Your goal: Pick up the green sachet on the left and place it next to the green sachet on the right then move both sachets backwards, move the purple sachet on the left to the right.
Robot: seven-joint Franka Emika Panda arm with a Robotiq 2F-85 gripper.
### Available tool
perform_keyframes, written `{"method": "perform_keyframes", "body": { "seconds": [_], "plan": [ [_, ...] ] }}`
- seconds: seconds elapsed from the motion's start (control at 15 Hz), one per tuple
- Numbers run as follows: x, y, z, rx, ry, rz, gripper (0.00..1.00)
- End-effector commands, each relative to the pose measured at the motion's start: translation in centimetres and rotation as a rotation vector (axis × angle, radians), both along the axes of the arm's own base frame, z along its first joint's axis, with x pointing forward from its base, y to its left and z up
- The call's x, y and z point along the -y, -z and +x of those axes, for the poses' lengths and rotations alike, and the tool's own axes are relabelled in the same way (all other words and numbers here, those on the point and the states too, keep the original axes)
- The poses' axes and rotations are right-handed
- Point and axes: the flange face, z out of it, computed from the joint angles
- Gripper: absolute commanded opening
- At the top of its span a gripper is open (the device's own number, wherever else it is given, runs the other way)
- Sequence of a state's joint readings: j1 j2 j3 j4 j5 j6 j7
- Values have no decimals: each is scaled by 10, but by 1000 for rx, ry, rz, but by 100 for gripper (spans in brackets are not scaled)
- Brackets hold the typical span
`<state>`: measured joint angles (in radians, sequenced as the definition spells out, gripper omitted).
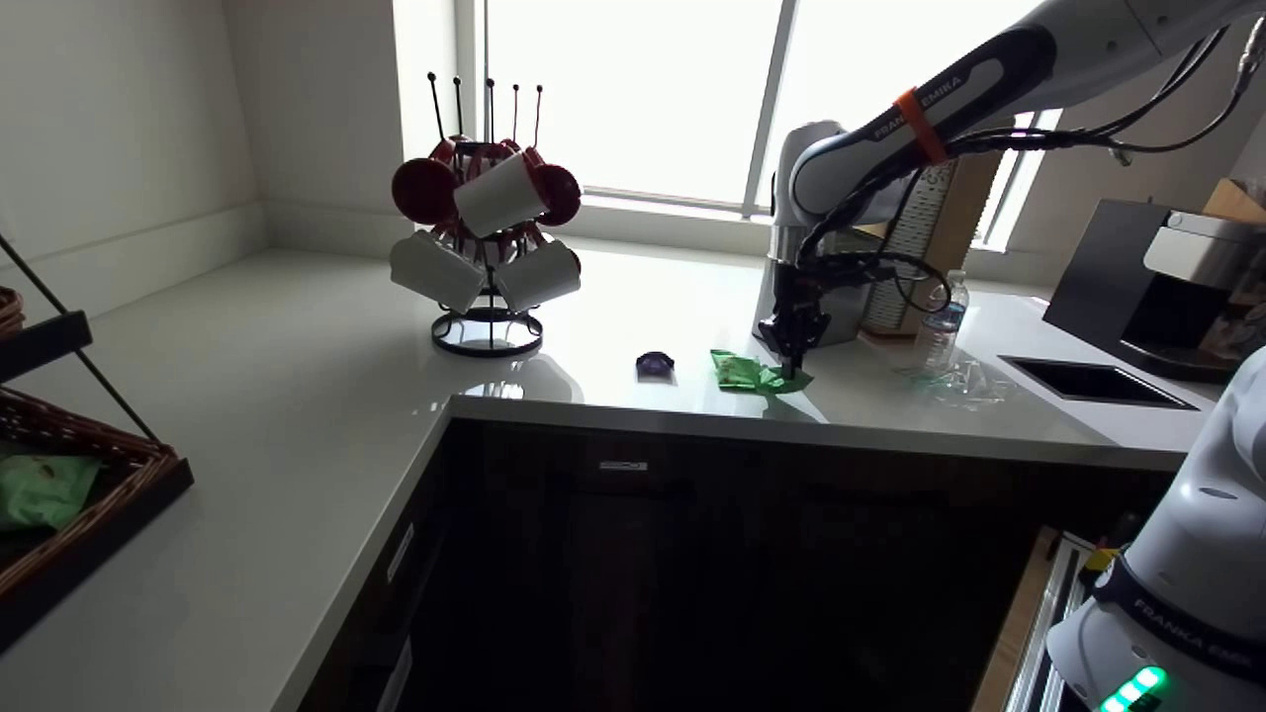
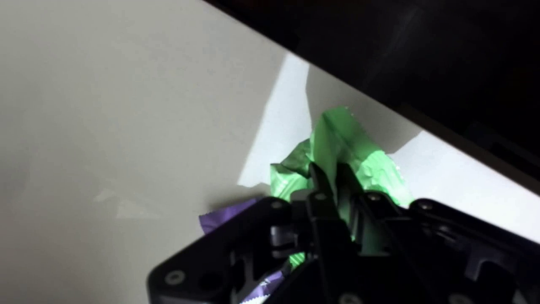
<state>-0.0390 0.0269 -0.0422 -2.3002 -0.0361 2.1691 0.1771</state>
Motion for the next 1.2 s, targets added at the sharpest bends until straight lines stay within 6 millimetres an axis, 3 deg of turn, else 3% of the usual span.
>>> {"method": "perform_keyframes", "body": {
  "seconds": [0.0,1.13],
  "plan": [
    [3,6,9,11,58,-40,3],
    [12,7,107,246,189,-86,3]
  ]
}}
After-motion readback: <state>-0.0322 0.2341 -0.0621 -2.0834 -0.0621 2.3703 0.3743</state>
